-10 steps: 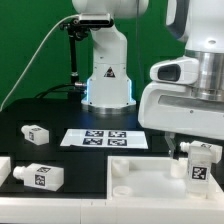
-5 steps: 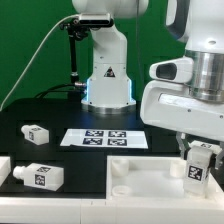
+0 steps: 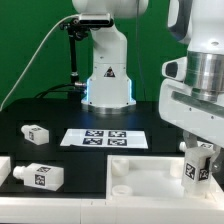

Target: Assemble one leg

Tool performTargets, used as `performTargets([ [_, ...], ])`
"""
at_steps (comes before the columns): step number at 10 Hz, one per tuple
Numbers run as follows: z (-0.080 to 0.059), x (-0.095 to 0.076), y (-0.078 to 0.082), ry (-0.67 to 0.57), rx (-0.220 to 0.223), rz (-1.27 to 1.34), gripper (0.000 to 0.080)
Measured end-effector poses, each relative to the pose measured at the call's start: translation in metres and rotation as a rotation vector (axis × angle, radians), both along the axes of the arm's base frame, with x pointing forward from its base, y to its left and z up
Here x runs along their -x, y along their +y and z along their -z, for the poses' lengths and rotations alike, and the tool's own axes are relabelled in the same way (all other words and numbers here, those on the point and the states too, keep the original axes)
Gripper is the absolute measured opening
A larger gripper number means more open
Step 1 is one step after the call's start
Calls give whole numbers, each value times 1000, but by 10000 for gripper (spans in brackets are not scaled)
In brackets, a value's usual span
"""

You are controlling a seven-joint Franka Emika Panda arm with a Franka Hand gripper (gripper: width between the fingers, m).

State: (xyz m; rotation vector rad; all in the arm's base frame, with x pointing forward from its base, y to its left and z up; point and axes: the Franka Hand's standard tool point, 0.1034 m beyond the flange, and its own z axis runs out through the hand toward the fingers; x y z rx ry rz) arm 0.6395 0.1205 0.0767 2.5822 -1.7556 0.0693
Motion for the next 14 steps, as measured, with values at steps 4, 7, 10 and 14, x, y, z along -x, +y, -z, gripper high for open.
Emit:
performTargets([
  [4,1,-2,3,-51,-35,432,285],
  [7,3,0,1,-42,-22,226,505],
  [10,3,3,6,-31,4,-216,618],
  [14,4,2,1,-18,25,-495,649],
])
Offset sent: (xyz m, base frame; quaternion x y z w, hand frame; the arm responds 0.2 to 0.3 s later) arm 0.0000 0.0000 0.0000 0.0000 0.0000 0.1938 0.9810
